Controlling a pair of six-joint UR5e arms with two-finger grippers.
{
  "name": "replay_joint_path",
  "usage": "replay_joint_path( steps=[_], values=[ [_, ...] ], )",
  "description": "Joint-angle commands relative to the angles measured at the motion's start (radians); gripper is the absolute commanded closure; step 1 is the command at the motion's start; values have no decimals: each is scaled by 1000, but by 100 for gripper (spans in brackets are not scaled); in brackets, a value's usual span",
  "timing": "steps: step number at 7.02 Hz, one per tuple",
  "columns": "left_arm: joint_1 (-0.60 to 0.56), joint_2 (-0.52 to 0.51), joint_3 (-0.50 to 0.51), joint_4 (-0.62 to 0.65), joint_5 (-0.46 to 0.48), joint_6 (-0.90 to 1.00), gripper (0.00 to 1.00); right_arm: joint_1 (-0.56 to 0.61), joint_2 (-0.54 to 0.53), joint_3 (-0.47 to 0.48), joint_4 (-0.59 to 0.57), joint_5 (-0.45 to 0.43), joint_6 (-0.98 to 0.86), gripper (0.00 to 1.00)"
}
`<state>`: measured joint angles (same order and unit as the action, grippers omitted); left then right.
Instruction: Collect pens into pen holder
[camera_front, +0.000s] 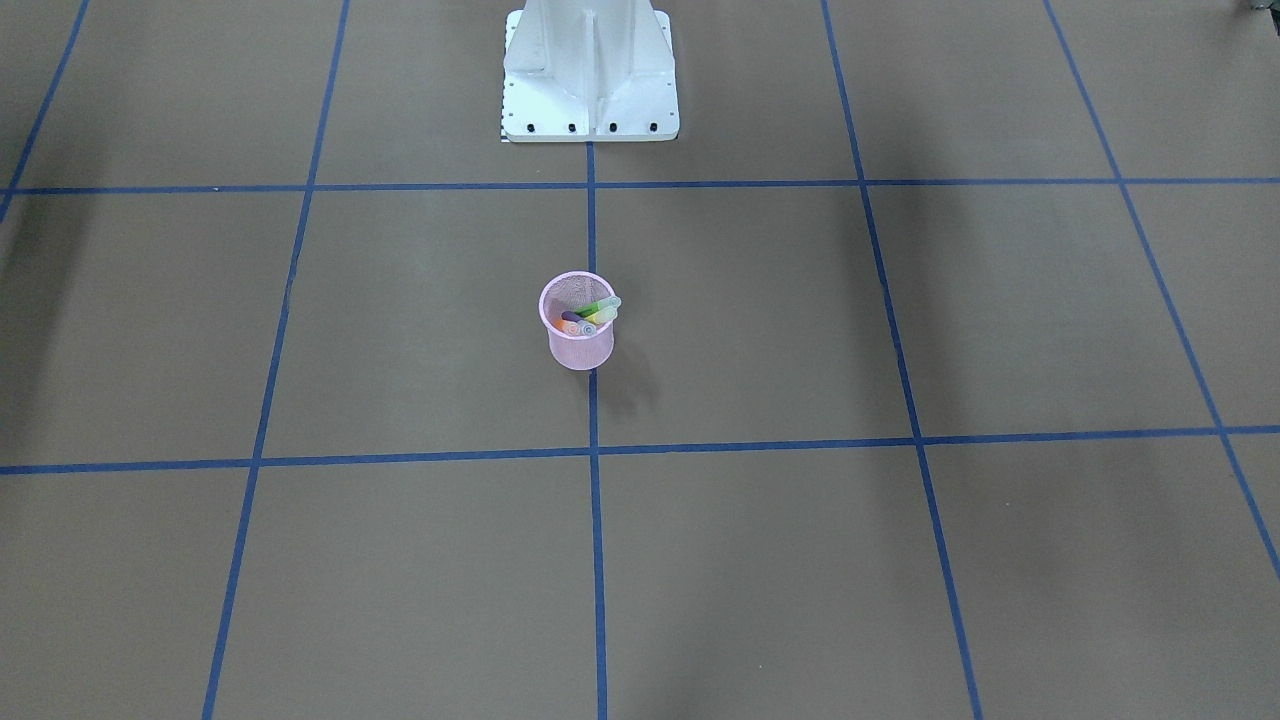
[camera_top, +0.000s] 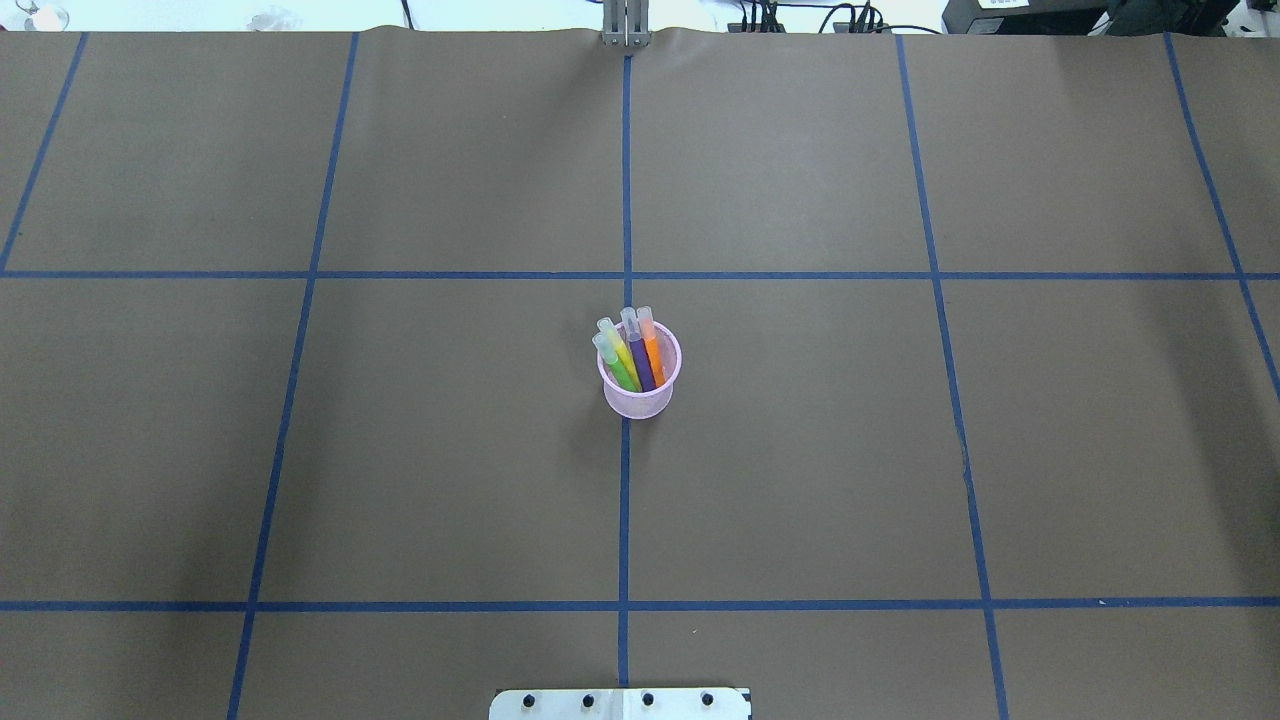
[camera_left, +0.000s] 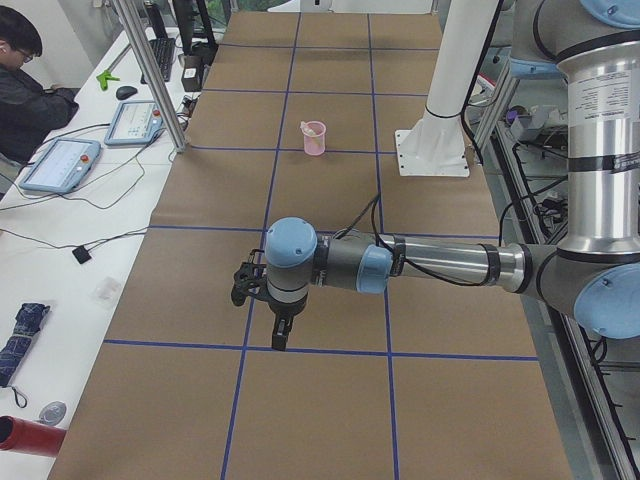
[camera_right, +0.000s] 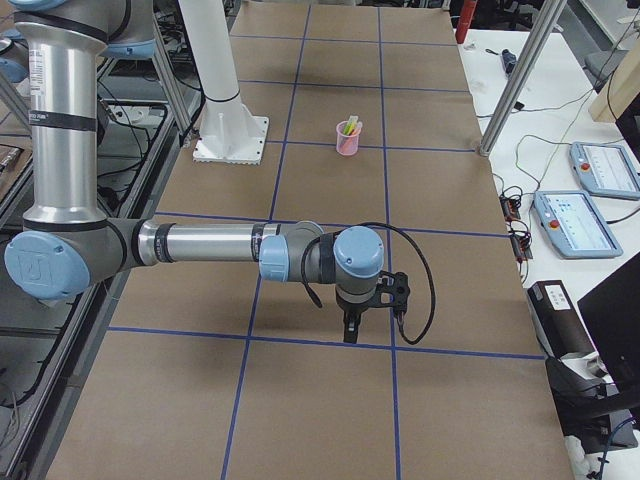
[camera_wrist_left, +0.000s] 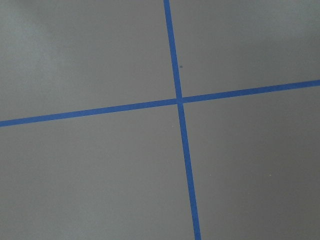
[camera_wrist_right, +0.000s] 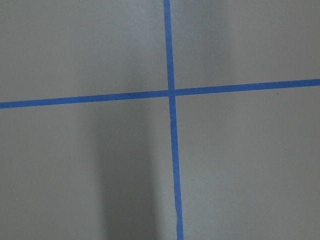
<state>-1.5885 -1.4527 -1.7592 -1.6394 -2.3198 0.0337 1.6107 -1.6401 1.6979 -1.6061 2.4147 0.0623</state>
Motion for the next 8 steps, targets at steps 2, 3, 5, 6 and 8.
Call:
replay_joint_path(
  steps=[2,3,5,6,8],
  values=[
    [1,3,12,4,0,-3,0,0,2,0,0,0,2,1],
    [1,2,14,4,-1,-3,0,0,6,0,-2,-2,4,1],
    [1,2,12,4,-1,0,0,0,6,-1,-15,-9,4,1],
    [1,2,12,4,-1,-3,0,-5,0,-3,-18,-9,4,1],
    [2,2,9,4,0,-3,0,-21,5,-1,-70,-31,4,1]
  ],
)
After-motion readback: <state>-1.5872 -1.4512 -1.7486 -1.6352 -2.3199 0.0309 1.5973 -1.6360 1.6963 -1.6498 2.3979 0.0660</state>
